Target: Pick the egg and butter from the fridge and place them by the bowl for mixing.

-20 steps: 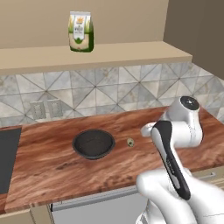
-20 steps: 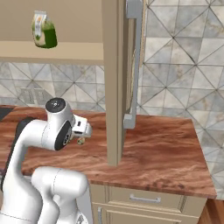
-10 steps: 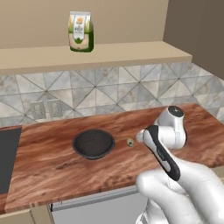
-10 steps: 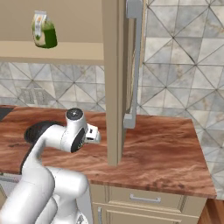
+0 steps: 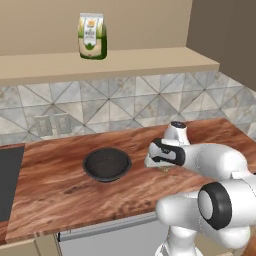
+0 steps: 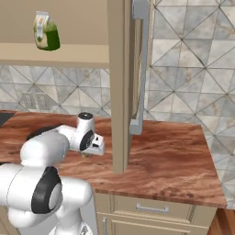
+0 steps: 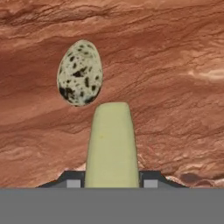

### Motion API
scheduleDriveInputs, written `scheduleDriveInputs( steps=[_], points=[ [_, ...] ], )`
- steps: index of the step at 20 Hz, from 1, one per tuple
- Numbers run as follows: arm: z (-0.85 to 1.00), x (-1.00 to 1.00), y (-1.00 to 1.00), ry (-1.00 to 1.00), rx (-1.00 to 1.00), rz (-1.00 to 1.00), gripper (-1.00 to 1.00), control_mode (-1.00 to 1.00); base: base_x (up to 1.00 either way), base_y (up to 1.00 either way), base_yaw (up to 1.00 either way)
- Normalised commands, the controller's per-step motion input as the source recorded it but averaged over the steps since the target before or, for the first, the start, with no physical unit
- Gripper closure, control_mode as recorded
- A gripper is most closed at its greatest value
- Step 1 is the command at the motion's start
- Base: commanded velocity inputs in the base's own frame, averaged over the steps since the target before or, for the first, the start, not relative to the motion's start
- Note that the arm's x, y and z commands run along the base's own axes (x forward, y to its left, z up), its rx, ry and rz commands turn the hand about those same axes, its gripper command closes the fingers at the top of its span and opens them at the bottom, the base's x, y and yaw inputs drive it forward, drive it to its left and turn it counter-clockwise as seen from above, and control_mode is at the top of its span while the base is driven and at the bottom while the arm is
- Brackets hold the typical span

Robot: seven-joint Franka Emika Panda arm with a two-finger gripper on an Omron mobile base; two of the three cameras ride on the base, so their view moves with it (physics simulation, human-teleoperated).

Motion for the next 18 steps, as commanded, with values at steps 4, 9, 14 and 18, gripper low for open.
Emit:
scheduleDriveInputs(
  steps=[4,9,14,18],
  points=[
    [-0.30,0.12,0.26,0.17,0.00,0.00,1.00,-1.00,0.00,0.00,0.00],
    [-0.05,-0.01,0.14,0.01,0.00,0.00,1.00,-1.00,0.00,0.00,0.00],
    [-0.19,-0.03,0.13,0.00,0.00,0.00,1.00,-1.00,0.00,0.00,0.00],
    [-0.23,-0.04,0.10,-0.11,0.00,0.00,1.00,-1.00,0.00,0.00,0.00]
  ],
)
